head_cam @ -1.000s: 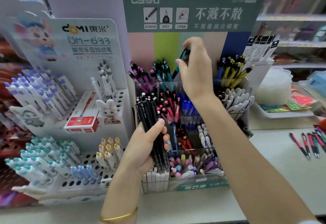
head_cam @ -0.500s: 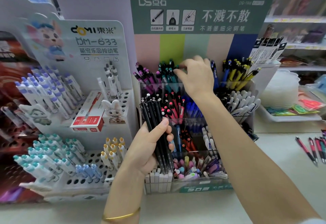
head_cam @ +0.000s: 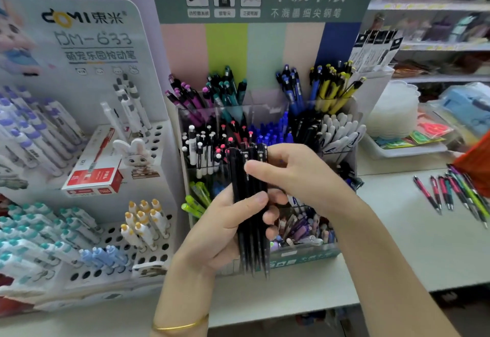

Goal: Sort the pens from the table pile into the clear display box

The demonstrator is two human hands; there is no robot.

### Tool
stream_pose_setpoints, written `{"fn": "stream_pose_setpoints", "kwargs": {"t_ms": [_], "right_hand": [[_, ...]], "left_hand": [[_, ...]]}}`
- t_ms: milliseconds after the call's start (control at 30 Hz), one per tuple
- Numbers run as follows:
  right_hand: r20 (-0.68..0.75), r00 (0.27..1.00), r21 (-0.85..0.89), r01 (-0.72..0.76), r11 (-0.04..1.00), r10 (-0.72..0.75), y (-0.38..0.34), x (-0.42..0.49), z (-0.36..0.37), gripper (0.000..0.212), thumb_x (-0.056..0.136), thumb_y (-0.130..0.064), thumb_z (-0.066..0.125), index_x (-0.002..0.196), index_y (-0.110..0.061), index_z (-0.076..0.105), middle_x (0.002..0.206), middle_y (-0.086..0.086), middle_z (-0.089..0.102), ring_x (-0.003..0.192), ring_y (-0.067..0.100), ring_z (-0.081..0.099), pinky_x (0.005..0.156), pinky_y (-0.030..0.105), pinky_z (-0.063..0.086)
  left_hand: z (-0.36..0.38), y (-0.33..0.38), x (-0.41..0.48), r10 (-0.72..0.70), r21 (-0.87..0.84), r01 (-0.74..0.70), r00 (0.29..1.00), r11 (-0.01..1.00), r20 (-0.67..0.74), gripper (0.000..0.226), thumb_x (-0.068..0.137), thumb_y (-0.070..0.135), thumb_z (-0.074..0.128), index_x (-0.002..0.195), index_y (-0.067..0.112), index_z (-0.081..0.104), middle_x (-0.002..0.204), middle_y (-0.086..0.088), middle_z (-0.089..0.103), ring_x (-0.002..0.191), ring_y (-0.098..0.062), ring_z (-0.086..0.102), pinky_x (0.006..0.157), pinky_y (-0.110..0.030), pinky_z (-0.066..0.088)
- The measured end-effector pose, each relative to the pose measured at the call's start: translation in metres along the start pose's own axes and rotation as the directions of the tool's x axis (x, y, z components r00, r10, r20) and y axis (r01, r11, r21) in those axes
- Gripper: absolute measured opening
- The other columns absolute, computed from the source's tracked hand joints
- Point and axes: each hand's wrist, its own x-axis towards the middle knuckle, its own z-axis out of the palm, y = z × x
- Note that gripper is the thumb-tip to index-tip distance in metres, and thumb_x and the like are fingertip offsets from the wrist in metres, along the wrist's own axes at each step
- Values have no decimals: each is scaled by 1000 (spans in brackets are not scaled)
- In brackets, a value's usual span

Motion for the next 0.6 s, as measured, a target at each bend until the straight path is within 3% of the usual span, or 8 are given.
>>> {"fn": "stream_pose_setpoints", "kwargs": {"t_ms": [100, 200, 267, 333, 433, 467, 600], "right_hand": [[84, 996, 108, -12, 994, 3, 7, -8, -9, 11, 88, -15, 67, 91, -5, 66, 60, 17, 57, 43, 22, 56, 49, 36, 52], [83, 995, 112, 40, 993, -50, 18, -13, -15, 19, 89, -8, 65, 102, 4, 60, 69, 33, 57, 46, 28, 55, 50, 34, 52], [85, 994, 132, 52, 990, -63, 24, -16, -16, 26, 89, -10, 65, 107, 6, 54, 78, 40, 57, 51, 35, 60, 50, 36, 53], [71, 995, 97, 58, 994, -65, 25, -17, -15, 31, 86, -14, 69, 108, 1, 55, 86, 28, 64, 64, 40, 65, 53, 39, 55], [-35, 993, 1, 111, 994, -111, 25, -18, -14, 27, 76, -9, 77, 96, -1, 62, 75, 0, 64, 68, 14, 65, 60, 26, 54], [-58, 990, 11, 126, 992, -126, 26, -19, -14, 25, 74, -10, 77, 89, 2, 60, 70, -2, 61, 65, 10, 62, 60, 23, 52], [-228, 967, 81, 135, 987, -114, 36, -22, -13, 30, 72, -18, 70, 80, 4, 51, 63, -3, 50, 58, 10, 52, 54, 21, 45]], "left_hand": [[0, -7, 1, -33, 100, 27, 998, 995, 54, 14, 86, 7, 62, 97, -1, 58, 81, -7, 58, 69, -19, 51, 63, -30, 49], [2, -13, 5, 14, 273, -15, 1000, 962, 4, 10, 86, 2, 57, 96, 0, 57, 83, -6, 60, 71, -17, 52, 66, -31, 48], [4, -16, 8, 53, 355, -53, 999, 933, 11, 19, 86, 9, 61, 101, 1, 53, 80, -5, 58, 69, -17, 51, 65, -32, 47], [7, -17, 12, 38, 387, -45, 999, 921, 26, 28, 84, 19, 63, 103, 3, 51, 76, -6, 53, 67, -17, 49, 63, -33, 46], [15, -17, 17, -45, 438, 9, 996, 899, 73, 13, 83, 19, 62, 91, 10, 58, 71, -4, 50, 62, -14, 46, 61, -30, 45], [18, -17, 19, -74, 443, 29, 994, 896, 86, 1, 84, 14, 59, 84, 13, 59, 69, -3, 49, 60, -14, 45, 59, -28, 44], [33, -17, 30, -124, 501, 90, 992, 861, 36, 15, 87, -7, 46, 87, 7, 52, 59, 4, 50, 54, -13, 42, 53, -24, 41]]}}
